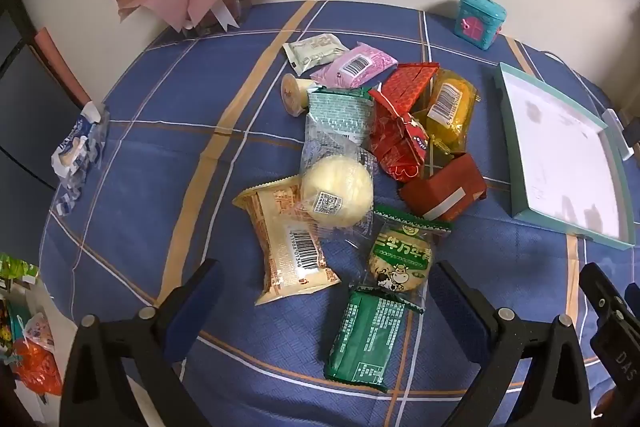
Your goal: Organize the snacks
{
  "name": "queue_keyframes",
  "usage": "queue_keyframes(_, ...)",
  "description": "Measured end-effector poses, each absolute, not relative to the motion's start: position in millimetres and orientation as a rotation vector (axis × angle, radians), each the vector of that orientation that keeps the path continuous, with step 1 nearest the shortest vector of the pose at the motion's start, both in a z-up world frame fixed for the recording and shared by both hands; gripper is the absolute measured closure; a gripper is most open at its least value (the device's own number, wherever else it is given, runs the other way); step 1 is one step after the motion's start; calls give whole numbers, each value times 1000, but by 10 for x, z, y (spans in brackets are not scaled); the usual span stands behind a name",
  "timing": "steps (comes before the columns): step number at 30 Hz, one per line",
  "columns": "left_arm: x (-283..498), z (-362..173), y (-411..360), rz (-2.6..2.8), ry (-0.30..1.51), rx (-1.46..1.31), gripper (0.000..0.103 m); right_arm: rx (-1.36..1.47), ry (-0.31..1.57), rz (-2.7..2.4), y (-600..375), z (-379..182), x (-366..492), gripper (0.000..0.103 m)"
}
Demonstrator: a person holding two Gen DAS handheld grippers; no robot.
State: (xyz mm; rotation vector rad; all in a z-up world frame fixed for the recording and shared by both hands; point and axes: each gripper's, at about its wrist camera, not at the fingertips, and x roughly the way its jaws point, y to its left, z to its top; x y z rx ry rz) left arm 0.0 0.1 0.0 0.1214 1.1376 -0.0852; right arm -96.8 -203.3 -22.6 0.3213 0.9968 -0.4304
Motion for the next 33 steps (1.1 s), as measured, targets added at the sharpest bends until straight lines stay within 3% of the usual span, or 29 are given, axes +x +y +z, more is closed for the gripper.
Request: queue_keyframes(33, -20, -75, 7, -76, 1158, 133, 0, 319, 1004, -432, -2026, -250, -979, 0)
